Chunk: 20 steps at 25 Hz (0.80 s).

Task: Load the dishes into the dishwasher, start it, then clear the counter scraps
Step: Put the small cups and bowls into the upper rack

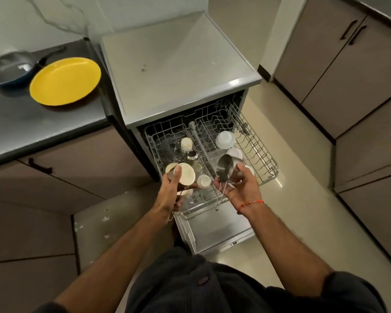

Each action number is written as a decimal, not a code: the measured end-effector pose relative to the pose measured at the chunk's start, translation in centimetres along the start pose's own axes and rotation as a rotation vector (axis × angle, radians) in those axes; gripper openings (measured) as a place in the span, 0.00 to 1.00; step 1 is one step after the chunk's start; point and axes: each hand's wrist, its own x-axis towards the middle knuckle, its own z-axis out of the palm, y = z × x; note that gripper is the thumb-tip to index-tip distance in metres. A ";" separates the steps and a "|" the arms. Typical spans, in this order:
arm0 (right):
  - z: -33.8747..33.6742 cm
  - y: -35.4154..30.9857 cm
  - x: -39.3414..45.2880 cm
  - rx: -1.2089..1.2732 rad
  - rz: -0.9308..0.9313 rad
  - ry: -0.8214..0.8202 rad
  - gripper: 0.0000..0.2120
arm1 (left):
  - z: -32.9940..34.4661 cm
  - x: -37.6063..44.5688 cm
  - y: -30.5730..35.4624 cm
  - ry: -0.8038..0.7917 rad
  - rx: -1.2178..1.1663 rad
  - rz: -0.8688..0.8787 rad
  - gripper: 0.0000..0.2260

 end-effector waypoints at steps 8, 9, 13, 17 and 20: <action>7.4 -0.2 10.1 -0.079 -0.020 0.214 0.13 | -4.8 12.9 3.7 0.052 0.116 -0.213 0.17; 7.5 -0.4 11.2 -0.077 -0.021 0.213 0.14 | -4.7 14.3 4.1 0.034 0.141 -0.231 0.17; 7.0 -1.4 15.1 -0.142 -0.056 0.226 0.13 | -3.8 19.2 5.3 -0.018 0.171 -0.252 0.14; 6.2 -3.8 19.8 -0.341 -0.113 0.272 0.26 | -1.4 23.5 5.9 -0.029 0.115 -0.233 0.15; 5.1 -5.5 23.0 -0.482 -0.186 0.358 0.33 | 1.5 28.3 5.9 -0.016 0.193 -0.201 0.21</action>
